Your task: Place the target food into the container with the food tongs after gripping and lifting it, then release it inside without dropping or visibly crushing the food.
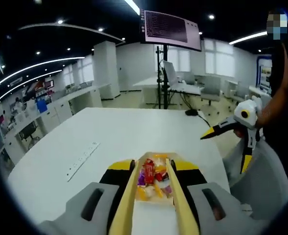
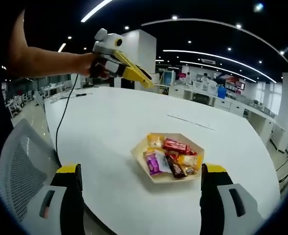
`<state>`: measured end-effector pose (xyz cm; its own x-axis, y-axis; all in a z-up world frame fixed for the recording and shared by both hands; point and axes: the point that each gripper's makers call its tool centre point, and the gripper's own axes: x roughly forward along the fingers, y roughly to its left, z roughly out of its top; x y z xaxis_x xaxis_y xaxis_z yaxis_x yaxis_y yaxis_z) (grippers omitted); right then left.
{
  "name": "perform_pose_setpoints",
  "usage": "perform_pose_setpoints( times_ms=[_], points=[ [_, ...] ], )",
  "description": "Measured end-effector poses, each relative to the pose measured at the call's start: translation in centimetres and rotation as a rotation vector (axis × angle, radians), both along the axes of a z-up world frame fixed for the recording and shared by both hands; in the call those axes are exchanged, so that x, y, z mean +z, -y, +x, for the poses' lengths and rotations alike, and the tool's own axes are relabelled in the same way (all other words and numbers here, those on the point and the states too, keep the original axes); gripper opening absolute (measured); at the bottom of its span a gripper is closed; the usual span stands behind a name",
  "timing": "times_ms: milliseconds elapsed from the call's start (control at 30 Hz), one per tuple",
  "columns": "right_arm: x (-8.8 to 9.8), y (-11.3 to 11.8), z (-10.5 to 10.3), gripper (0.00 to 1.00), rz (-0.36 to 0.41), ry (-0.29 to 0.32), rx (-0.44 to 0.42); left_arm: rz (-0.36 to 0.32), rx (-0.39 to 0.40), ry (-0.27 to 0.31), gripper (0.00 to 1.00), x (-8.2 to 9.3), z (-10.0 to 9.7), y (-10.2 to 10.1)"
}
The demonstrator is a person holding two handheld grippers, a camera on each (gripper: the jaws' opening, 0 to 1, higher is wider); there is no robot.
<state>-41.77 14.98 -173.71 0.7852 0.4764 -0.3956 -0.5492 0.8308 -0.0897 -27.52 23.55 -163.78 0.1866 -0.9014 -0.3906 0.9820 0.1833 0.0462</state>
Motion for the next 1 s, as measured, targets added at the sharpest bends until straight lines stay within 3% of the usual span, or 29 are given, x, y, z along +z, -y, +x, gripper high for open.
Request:
perform_pose_setpoints(
  times_ms=[200, 433, 467, 600, 1000],
  points=[
    [0.1, 0.0, 0.0, 1.00, 0.004, 0.004, 0.000, -0.009, -0.007, 0.031, 0.26, -0.1, -1.2, -0.8],
    [0.3, -0.2, 0.0, 1.00, 0.008, 0.011, 0.008, -0.037, 0.010, 0.019, 0.26, 0.1, -2.0, -1.7],
    [0.2, -0.2, 0.0, 1.00, 0.011, 0.009, 0.008, -0.044, 0.007, -0.001, 0.26, 0.0, -2.3, -1.7],
    [0.4, 0.0, 0.0, 1.00, 0.036, 0.003, 0.002, -0.077, 0.005, 0.011, 0.26, 0.2, -3.2, -2.0],
    [0.5, -0.3, -0.2, 0.99, 0.021, 0.015, 0.011, -0.141, -0.003, -0.007, 0.26, 0.2, -6.2, -3.7]
  ],
)
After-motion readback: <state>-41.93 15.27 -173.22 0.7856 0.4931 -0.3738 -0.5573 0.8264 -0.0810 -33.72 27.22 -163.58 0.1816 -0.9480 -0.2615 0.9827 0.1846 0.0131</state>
